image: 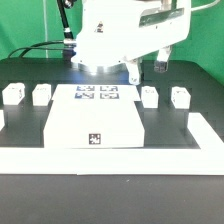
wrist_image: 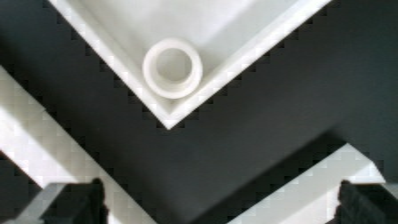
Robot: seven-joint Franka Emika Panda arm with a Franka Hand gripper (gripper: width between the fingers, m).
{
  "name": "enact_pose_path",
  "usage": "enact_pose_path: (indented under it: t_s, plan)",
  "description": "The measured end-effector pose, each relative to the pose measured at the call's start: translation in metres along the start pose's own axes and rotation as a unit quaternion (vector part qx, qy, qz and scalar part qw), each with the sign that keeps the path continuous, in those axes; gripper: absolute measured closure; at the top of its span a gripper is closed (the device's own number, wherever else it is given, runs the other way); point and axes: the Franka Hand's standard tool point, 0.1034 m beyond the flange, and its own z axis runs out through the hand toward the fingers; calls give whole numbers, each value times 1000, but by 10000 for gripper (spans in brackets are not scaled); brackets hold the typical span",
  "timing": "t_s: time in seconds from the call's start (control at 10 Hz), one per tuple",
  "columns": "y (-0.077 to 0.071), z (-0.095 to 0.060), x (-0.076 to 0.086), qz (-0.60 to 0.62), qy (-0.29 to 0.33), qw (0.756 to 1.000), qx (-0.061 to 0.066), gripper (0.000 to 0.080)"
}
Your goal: Assemble square table
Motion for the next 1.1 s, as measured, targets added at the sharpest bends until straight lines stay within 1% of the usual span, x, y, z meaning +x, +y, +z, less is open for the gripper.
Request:
enact_pose_path:
  t_s: [1.0, 1.1]
  plan:
    - [0, 2, 0, -8, -1, 1000, 1, 150]
    - [-2, 5, -5, -17, 0, 1000, 1, 150]
